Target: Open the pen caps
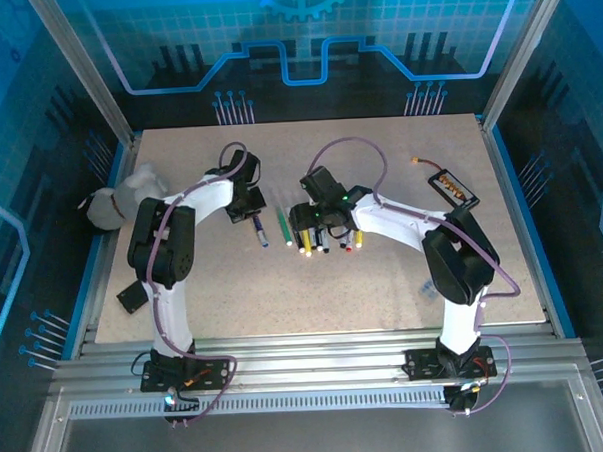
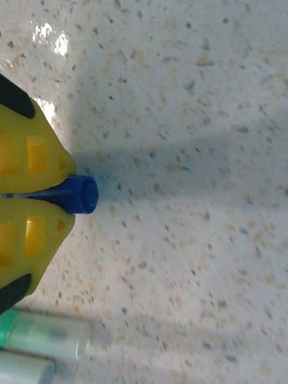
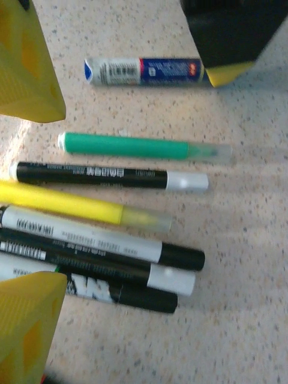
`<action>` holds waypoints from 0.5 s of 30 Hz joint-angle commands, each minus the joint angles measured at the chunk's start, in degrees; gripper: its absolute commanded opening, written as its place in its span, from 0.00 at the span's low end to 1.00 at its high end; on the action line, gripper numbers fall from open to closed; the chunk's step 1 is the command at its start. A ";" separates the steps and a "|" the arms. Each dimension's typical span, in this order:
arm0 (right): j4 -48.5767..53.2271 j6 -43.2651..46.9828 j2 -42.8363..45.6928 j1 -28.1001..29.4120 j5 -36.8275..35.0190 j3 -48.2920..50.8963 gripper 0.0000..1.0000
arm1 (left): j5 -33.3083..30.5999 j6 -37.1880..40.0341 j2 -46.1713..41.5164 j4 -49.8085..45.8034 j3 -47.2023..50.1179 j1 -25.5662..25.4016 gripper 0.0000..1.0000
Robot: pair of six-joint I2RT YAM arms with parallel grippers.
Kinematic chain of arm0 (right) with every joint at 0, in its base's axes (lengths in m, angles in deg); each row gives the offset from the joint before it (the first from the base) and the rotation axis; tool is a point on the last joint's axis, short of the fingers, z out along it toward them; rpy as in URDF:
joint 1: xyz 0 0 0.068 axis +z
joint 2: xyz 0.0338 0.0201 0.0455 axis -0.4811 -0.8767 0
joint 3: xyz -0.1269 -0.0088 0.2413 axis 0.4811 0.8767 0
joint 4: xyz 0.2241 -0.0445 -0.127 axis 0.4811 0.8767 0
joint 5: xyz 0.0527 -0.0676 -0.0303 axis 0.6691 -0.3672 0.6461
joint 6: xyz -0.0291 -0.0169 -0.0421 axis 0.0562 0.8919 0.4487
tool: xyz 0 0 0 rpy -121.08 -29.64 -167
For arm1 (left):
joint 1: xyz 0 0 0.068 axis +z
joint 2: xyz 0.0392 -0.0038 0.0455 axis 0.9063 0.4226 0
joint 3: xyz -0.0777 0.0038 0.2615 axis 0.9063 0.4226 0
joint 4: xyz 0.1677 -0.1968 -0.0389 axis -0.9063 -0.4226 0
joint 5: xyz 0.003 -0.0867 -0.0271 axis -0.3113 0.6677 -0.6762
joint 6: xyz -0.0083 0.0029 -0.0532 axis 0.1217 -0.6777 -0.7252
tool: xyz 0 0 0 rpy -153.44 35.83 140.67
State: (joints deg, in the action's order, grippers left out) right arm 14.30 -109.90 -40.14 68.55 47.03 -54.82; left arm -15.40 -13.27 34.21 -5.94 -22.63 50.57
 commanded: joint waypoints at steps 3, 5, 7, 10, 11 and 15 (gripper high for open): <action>-2.02 0.48 -2.35 1.86 7.90 -3.02 0.68 | 3.90 0.90 -1.25 -2.26 -3.06 -0.24 0.00; -2.51 0.05 -3.22 1.87 10.19 -3.66 0.68 | 5.36 0.95 -2.65 -2.37 -3.28 -0.25 0.00; -3.52 -0.24 -3.95 2.07 12.25 -3.97 0.67 | 7.33 0.86 -4.12 -2.54 -3.49 -0.33 0.00; -4.63 0.10 -4.74 2.40 13.21 -4.51 0.68 | 9.47 1.04 -6.01 -3.44 -4.36 -0.24 0.00; -5.16 0.20 -4.86 2.48 13.74 -4.65 0.69 | 9.97 1.03 -6.47 -3.74 -4.51 -0.24 0.00; -7.56 0.28 -5.63 2.57 17.02 -4.77 0.72 | 13.63 0.37 -8.57 -4.13 -5.12 -0.24 0.00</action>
State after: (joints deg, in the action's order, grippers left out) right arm 9.45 -109.92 -44.64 70.10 59.97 -57.75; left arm -6.44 -13.27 29.21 -8.12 -25.69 50.57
